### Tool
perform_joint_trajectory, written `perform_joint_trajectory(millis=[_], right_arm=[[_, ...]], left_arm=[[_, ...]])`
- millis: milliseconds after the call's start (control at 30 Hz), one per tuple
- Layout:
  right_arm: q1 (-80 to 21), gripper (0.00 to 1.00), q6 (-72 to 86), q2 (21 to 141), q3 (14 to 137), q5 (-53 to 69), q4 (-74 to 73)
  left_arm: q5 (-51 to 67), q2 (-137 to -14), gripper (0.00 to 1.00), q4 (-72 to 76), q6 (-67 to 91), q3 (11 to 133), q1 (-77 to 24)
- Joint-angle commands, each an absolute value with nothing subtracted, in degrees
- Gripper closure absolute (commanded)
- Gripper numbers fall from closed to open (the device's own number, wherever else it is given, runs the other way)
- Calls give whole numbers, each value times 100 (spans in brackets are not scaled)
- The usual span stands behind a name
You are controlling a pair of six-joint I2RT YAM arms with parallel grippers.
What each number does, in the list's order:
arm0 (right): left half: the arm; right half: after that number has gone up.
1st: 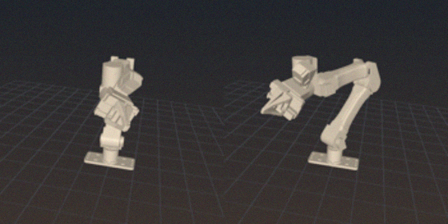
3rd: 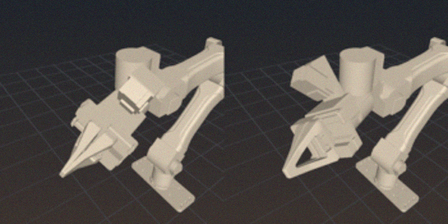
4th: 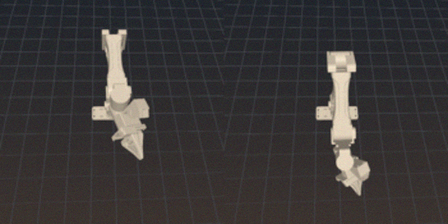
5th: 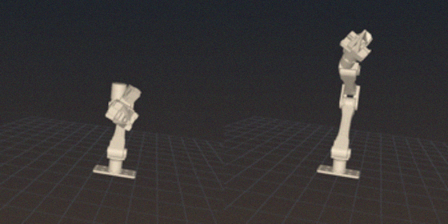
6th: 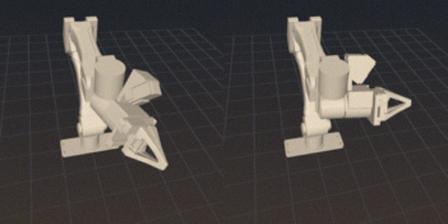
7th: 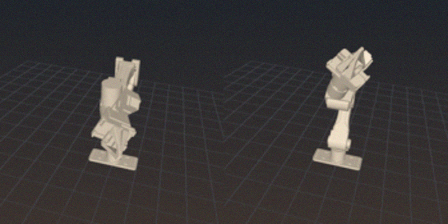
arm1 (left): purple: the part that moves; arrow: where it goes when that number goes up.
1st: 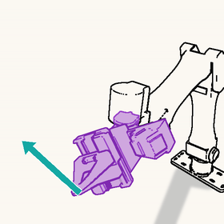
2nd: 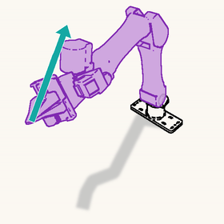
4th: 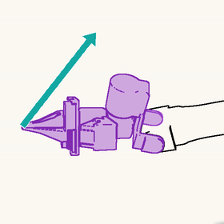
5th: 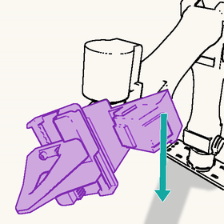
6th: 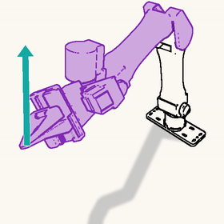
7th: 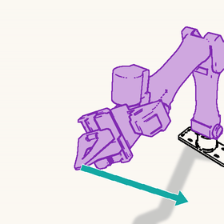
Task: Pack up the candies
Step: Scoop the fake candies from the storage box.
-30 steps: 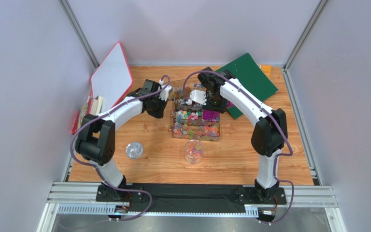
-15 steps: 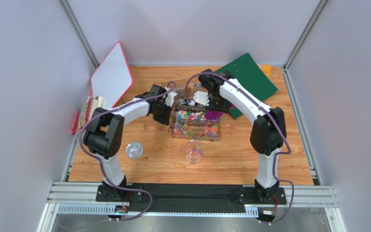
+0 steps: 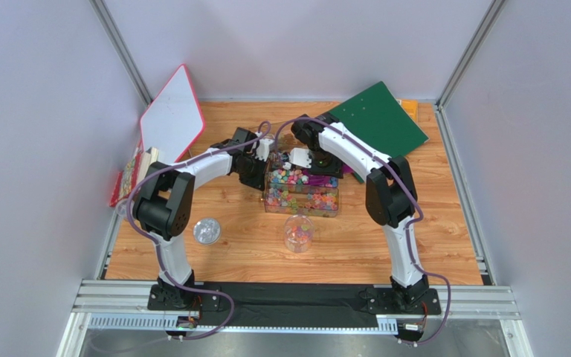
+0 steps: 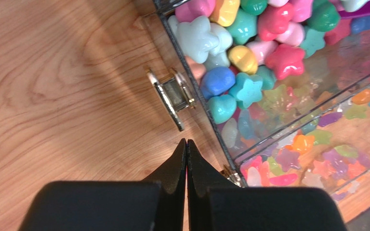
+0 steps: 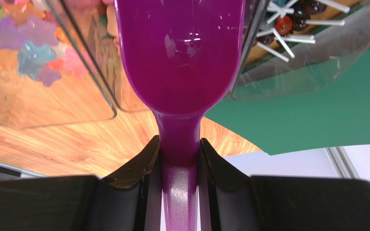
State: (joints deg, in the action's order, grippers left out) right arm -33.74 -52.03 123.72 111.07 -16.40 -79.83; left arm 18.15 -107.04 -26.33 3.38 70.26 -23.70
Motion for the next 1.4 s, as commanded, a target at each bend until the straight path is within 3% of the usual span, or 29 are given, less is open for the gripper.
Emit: perform_joint_trajectory(millis=[0, 600, 1000, 1067, 1100, 1200, 1367], right_arm=[[-3436, 100, -4659, 12638, 11487, -1898, -9571], [-3876, 100, -4562, 13508, 12348, -1345, -9571], [-3762, 100, -4658, 13694, 12683, 138, -9562], [-3701, 100, -4746, 13623, 12604, 359, -9510], [-3674, 100, -4746, 13553, 12569, 508, -9475], [-3612, 100, -4843, 13439, 12349, 746, -9387], [-3524, 100, -4887, 13114, 11778, 861, -8861]], left_arm=[[2153, -10529, 100, -2496, 562, 7128, -2391], [2215, -10494, 100, -2356, 747, 7023, -2373], [2215, -10389, 100, -2663, 651, 7172, -2101], [2215, -10362, 94, -2838, 563, 7259, -2074], [2197, -10354, 82, -2917, 502, 7303, -2074], [2206, -10310, 62, -3199, 334, 7435, -2074], [2127, -10108, 55, -3463, 220, 7576, -2066]])
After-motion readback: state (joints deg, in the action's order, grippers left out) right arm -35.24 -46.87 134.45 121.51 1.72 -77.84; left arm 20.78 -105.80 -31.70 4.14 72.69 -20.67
